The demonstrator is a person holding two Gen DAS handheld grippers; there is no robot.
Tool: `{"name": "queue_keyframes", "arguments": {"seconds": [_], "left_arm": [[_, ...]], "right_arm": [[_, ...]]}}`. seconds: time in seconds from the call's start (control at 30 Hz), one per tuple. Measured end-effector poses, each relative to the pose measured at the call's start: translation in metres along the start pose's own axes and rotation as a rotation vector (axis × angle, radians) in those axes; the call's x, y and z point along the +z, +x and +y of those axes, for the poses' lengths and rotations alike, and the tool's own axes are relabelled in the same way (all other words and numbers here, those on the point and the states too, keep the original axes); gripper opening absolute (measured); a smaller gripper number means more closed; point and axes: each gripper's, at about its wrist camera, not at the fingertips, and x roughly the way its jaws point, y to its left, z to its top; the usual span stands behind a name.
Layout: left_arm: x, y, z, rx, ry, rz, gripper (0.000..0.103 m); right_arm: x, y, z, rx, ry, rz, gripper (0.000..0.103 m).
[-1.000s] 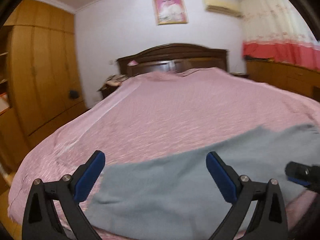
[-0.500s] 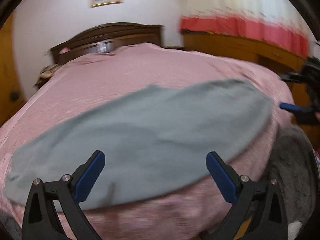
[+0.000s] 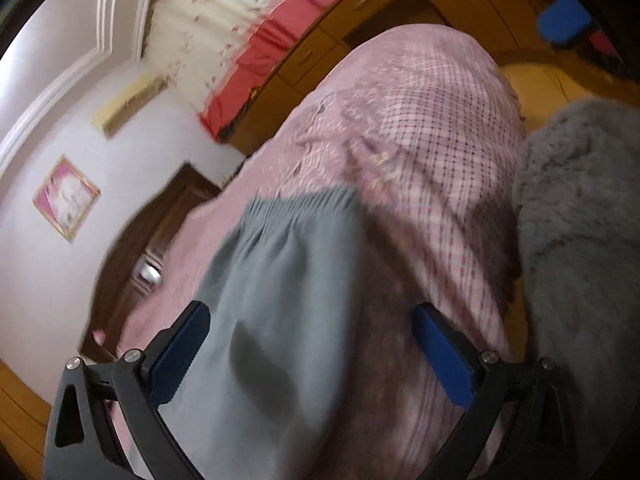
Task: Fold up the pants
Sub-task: 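Grasp the elastic cuff of the grey sweatpants with the right gripper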
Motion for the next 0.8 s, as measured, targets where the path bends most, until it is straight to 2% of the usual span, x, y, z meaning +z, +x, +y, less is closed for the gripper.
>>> {"name": "queue_keyframes", "arguments": {"seconds": [0.07,0.13,0.2,0.23,0.27,0.3,0.4,0.5,0.6,0.67,0.73,0.8], "left_arm": [[0.006,0.005,0.001,0.016,-0.005,-0.006,0.102],[0.012,0.005,0.016,0.018,-0.08,-0.011,0.088],[0.01,0.002,0.031,-0.021,-0.161,-0.001,0.057],[0.008,0.001,0.037,-0.053,-0.188,0.006,0.049],[0.008,0.0,0.041,-0.062,-0.191,0.013,0.034],[0.008,-0.001,0.041,-0.058,-0.183,0.016,0.026],[0.012,-0.005,0.043,-0.078,-0.197,0.003,0.023],[0.014,-0.008,0.06,-0.132,-0.296,0.013,0.023],[0.009,-0.012,0.082,-0.195,-0.421,0.029,0.023],[0.004,-0.016,0.092,-0.226,-0.476,0.025,0.023],[0.003,-0.018,0.099,-0.238,-0.492,0.012,0.023],[0.0,-0.019,0.103,-0.258,-0.5,0.0,0.023]], "right_arm": [[0.002,-0.003,-0.009,-0.01,0.015,-0.013,0.072],[0.001,-0.003,-0.02,0.005,0.052,-0.016,0.072],[0.004,0.005,-0.025,0.015,0.078,0.002,0.072],[0.008,0.01,-0.027,0.021,0.084,0.009,0.072],[0.009,0.016,-0.026,0.034,0.081,0.017,0.072],[0.011,0.022,-0.026,0.067,0.073,0.028,0.072],[0.024,0.045,-0.024,0.226,0.088,0.079,0.073],[0.037,0.067,-0.019,0.29,0.092,0.137,0.075],[0.048,0.096,-0.012,0.278,0.101,0.224,0.075],[0.049,0.112,-0.008,0.278,0.088,0.25,0.077],[0.049,0.122,-0.003,0.233,0.057,0.241,0.079],[0.049,0.134,0.003,0.253,0.032,0.254,0.08]]}}
